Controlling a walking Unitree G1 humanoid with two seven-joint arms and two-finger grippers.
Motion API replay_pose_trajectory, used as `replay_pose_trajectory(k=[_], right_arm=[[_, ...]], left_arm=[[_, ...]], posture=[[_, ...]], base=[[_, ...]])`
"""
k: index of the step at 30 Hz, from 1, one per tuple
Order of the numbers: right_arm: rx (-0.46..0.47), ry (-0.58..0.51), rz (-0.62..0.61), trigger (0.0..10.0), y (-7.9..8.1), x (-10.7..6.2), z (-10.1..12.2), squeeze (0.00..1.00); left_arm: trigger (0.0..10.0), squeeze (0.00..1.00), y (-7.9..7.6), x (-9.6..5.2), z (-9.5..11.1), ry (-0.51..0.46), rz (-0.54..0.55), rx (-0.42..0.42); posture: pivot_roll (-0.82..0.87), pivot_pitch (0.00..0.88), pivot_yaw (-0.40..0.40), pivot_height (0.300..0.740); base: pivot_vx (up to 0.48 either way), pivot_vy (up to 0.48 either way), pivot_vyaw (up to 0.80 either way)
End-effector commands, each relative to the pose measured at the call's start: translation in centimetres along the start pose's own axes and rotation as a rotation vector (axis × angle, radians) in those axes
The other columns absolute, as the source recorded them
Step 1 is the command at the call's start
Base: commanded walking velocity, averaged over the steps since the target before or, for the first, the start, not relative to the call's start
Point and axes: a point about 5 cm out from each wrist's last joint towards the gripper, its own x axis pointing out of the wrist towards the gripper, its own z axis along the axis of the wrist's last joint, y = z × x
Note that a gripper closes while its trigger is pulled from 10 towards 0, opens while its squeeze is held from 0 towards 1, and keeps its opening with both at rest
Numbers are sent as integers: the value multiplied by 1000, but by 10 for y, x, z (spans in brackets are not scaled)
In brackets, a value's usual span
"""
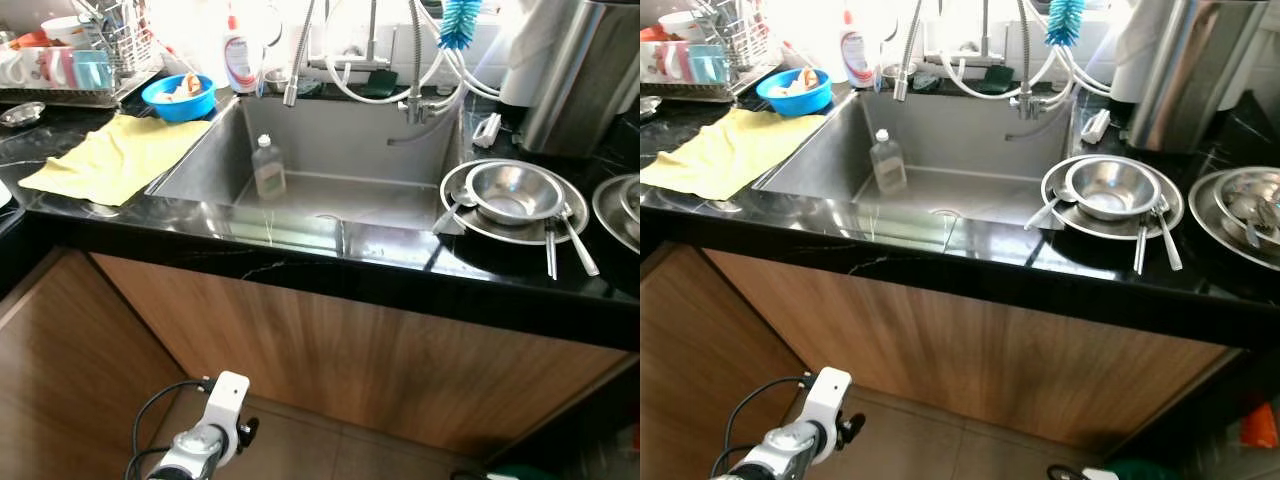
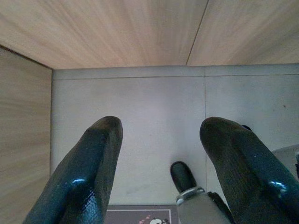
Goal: Kitchen organization
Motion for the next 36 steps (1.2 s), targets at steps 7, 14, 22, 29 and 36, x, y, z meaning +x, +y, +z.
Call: replay_pose_trajectory(k=[7, 14, 22, 29, 36], right_arm=[[-3, -8, 20, 10000, 9, 2, 3, 0], [-2, -1, 27, 10000, 13, 4, 7, 0], [-11, -15, 22, 10000, 12, 5, 11, 0], [-34, -87, 11, 10000, 6, 8, 32, 0], [-38, -129, 9, 10000, 4, 10, 48, 0]], left_arm=[[10000, 0, 2, -1, -6, 22, 7, -9], [10000, 0, 2, -1, -6, 22, 5, -9], [10000, 0, 1, -1, -6, 22, 4, -12], [10000, 0, 6, -2, -6, 17, 28, -68], [10000, 0, 5, -2, -7, 18, 31, -88]], posture=[[-79, 0, 81, 740], [-79, 0, 81, 740], [-79, 0, 76, 740], [-86, 0, 67, 740], [-88, 0, 56, 740]], base=[[0, 0, 0], [0, 0, -101], [0, 0, -263], [0, 0, 0], [0, 0, 0]])
